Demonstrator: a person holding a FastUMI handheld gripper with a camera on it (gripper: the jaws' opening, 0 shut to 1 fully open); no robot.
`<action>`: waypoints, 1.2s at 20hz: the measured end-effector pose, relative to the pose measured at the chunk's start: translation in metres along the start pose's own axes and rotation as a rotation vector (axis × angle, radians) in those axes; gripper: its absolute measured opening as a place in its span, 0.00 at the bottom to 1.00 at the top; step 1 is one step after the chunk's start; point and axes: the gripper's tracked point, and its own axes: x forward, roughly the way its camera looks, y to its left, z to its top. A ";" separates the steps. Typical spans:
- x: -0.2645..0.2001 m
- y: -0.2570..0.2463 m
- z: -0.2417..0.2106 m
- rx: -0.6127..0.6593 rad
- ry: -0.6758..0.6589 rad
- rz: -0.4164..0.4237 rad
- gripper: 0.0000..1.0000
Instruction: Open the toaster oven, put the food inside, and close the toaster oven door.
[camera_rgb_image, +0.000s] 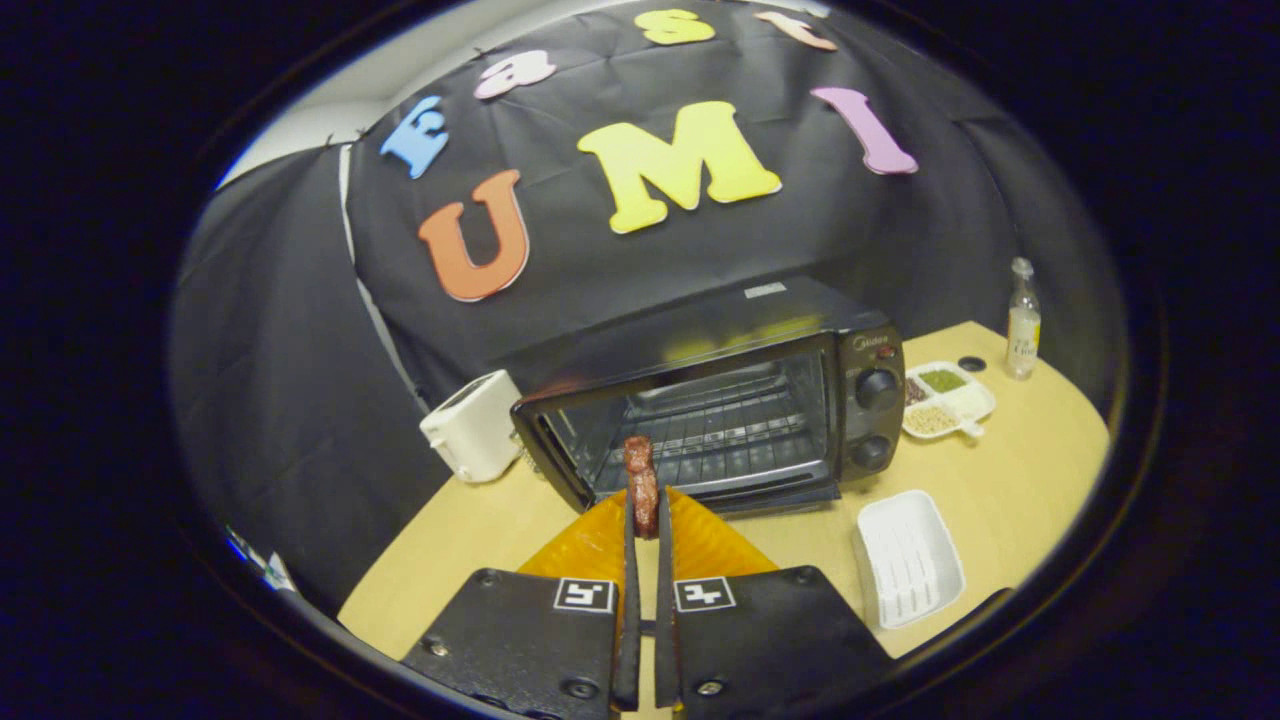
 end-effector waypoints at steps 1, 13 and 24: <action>0.010 0.001 0.001 0.031 -0.011 0.018 0.09; 0.107 -0.028 0.009 0.482 -0.060 0.101 0.09; 0.139 -0.034 0.015 0.273 -0.107 -0.039 0.14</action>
